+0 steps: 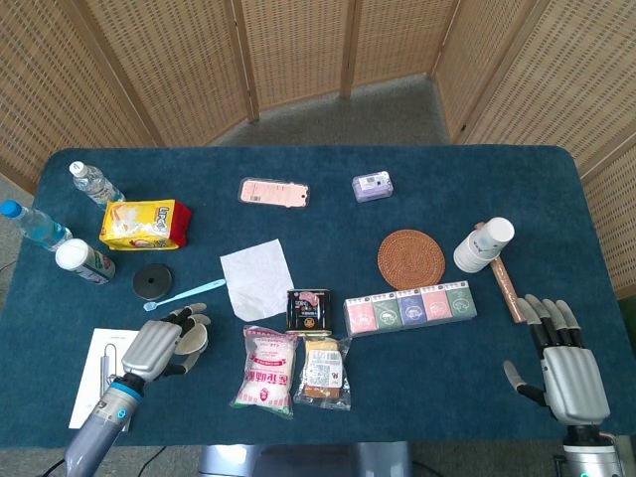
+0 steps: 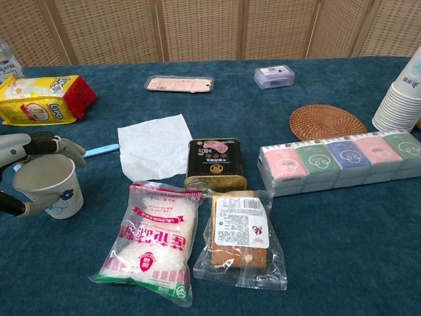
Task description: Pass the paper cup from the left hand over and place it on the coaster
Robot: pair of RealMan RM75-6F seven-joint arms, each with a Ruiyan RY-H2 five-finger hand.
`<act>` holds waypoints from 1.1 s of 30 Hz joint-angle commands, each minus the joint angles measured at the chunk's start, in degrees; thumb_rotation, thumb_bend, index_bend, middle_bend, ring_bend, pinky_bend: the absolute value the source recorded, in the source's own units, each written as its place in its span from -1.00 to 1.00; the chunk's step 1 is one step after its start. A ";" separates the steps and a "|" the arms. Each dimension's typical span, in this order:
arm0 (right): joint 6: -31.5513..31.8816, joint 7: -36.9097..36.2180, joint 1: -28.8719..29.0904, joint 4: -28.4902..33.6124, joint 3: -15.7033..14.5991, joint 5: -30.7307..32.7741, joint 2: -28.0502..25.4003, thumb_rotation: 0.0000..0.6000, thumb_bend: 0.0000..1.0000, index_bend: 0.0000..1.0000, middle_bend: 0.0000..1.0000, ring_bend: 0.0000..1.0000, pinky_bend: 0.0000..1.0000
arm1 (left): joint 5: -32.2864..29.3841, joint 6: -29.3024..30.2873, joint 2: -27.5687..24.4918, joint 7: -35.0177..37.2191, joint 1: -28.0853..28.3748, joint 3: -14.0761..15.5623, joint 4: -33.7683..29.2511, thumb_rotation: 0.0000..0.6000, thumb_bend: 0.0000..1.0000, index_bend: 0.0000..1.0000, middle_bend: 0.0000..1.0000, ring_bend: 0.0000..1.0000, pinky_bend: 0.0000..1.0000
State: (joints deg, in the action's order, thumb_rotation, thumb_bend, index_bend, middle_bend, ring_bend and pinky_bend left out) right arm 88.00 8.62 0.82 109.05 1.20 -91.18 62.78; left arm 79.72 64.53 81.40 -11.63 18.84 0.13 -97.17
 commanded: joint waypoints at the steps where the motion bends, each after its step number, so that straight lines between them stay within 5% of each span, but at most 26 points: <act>1: 0.04 -0.07 0.00 0.01 0.02 -0.03 -0.02 1.00 -0.28 -1.00 -1.00 -1.00 -1.00 | -0.09 0.16 0.04 0.56 0.12 -0.25 0.19 1.00 -0.05 -0.40 -0.57 -0.48 -0.06; 21: 0.13 -0.76 -0.35 0.07 -0.45 -0.42 -0.50 1.00 -0.28 -1.00 -1.00 -1.00 -1.00 | -5.18 -4.26 -8.91 10.89 7.61 -11.03 -7.13 1.00 -0.05 -0.42 -0.57 -0.48 -0.08; 33: 1.68 -0.78 -1.40 1.34 -1.01 -1.64 -1.44 1.00 -0.28 -1.00 -1.00 -1.00 -1.00 | -13.99 -11.18 -5.41 8.27 18.04 -17.59 -3.36 1.00 -0.05 -0.42 -0.58 -0.48 -0.10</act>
State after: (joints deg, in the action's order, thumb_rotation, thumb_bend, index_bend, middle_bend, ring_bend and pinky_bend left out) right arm 89.56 7.90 -0.49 110.30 0.23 -92.71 61.38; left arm 67.23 54.33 74.71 -2.15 35.21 -16.37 -101.70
